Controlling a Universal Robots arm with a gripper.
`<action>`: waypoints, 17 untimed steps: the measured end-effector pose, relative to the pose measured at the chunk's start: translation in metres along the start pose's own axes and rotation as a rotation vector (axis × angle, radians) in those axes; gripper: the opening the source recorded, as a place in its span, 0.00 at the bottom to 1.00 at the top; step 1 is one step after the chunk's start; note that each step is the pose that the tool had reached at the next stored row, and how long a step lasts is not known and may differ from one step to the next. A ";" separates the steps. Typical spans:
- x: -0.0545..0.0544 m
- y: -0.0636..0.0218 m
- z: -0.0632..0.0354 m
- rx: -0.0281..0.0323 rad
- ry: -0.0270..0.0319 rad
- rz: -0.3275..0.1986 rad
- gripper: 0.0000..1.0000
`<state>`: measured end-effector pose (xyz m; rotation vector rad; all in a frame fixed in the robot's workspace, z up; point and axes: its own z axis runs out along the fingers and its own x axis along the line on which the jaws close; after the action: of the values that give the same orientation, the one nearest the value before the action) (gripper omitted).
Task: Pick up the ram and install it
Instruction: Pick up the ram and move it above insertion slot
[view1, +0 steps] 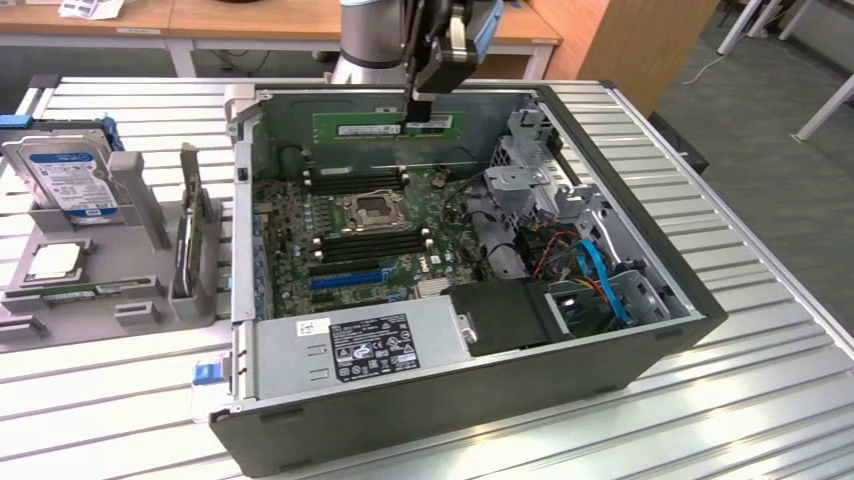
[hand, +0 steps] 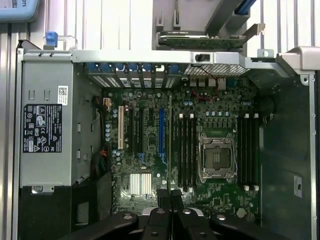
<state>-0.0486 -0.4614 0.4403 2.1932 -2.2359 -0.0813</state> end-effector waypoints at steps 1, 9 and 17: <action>0.000 -0.0010 0.0000 0.0000 0.0000 0.000 0.12; 0.000 -0.0014 0.0011 0.0001 -0.0003 0.000 0.12; 0.000 -0.0019 0.0150 0.0001 -0.0007 0.000 0.12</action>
<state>-0.0473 -0.4614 0.4252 2.1938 -2.2362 -0.0820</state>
